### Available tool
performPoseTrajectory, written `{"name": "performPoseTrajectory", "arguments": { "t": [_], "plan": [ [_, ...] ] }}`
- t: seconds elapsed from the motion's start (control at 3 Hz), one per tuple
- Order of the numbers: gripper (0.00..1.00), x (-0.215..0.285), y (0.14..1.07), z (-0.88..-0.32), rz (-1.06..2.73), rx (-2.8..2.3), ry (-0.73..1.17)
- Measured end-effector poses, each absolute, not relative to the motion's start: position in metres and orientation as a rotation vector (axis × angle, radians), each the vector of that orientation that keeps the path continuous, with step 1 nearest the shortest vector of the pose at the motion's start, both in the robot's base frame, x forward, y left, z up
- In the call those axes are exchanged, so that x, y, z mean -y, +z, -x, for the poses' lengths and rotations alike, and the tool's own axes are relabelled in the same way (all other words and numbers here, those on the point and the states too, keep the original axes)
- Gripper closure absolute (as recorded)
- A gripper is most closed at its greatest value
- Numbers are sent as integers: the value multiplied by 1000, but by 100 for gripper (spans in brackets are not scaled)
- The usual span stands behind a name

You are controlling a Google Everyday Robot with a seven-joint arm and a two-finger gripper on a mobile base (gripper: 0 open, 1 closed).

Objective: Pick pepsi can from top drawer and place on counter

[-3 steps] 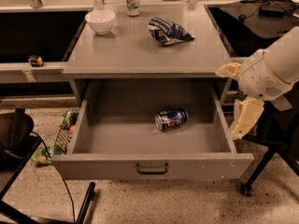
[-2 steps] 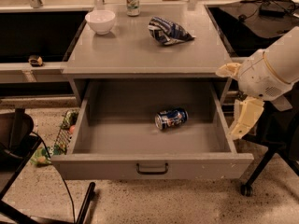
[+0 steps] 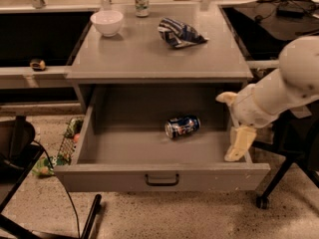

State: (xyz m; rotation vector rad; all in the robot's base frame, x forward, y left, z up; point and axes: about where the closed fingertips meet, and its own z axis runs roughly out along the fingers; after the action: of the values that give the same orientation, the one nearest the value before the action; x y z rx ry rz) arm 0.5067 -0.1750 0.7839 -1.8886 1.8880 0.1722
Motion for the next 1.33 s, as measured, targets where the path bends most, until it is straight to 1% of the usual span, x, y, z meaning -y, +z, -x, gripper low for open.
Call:
{"name": "performPoseTrajectory", "arguments": {
  "t": [0.33, 0.67, 1.33],
  "plan": [
    [0, 168, 737, -527, 1918, -1860, 179],
    [0, 170, 711, -559, 1883, -1841, 174],
    [0, 158, 667, -612, 1861, -1815, 200]
  ]
}}
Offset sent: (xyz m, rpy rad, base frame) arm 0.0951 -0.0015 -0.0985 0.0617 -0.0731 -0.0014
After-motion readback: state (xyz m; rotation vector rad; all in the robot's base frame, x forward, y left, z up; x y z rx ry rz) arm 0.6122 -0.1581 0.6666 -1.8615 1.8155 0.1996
